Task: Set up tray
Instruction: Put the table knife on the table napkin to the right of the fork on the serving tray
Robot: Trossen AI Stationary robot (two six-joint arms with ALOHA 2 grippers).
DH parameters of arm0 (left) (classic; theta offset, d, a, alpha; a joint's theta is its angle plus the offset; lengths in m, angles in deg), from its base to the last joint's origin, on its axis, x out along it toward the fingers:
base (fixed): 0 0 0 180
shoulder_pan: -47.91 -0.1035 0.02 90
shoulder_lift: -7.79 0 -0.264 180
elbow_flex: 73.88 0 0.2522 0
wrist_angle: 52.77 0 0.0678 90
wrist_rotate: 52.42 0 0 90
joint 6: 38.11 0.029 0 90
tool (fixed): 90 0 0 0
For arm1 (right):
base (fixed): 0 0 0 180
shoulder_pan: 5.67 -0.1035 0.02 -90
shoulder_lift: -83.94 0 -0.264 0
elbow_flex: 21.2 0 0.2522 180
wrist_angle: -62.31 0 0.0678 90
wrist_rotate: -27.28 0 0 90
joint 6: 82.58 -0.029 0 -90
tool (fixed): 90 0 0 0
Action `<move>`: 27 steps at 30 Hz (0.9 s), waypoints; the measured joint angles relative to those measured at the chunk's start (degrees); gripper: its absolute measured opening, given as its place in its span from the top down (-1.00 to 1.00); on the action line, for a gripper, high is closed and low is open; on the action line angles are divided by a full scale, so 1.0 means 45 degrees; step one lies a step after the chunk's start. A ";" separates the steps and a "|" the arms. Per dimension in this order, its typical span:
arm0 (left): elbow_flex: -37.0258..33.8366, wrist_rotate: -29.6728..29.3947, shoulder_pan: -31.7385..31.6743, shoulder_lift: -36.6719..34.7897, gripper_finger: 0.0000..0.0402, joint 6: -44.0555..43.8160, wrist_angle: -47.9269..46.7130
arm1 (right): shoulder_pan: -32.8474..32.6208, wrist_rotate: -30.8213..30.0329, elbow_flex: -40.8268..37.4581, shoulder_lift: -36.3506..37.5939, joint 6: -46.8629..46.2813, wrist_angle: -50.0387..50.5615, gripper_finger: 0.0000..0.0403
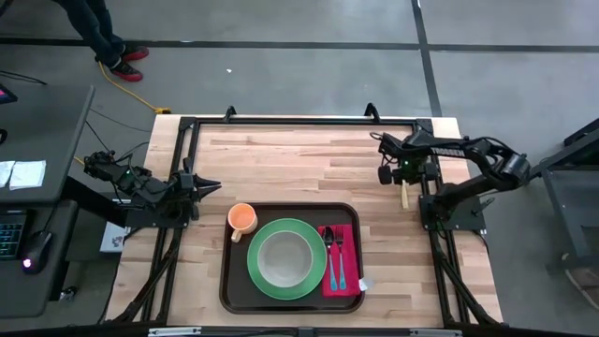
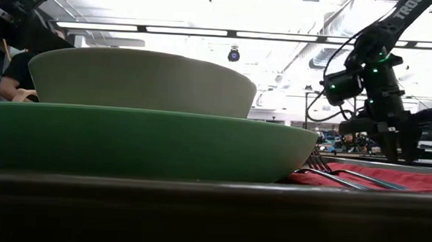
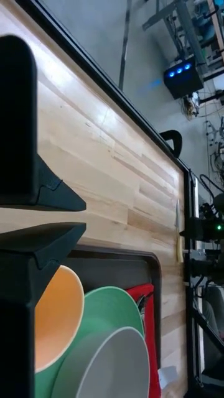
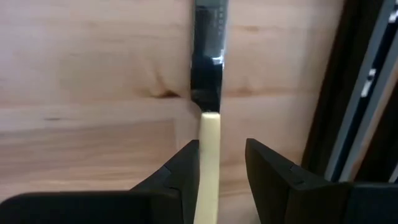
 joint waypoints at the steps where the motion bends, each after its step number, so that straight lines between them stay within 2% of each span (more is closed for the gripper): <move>1: 0.0000 0.0003 0.0000 0.0000 0.65 -0.0034 -0.0005 | -0.0001 0.0008 -0.0201 0.0200 -0.0050 -0.0040 0.46; 10: 0.0000 0.0002 -0.0003 0.0003 0.65 -0.0246 -0.0015 | -0.0006 0.0590 -0.1300 0.1843 -0.0356 -0.1297 0.46; 20: 0.0000 0.0031 0.0000 0.0000 0.65 -0.0445 -0.0015 | -0.0001 0.1247 -0.1800 0.1851 -0.0200 -0.1869 0.46; 27: 0.0000 0.0026 0.0000 0.0003 0.65 -0.0445 -0.0015 | -0.0001 0.1228 -0.1805 0.1851 -0.0367 -0.1927 0.46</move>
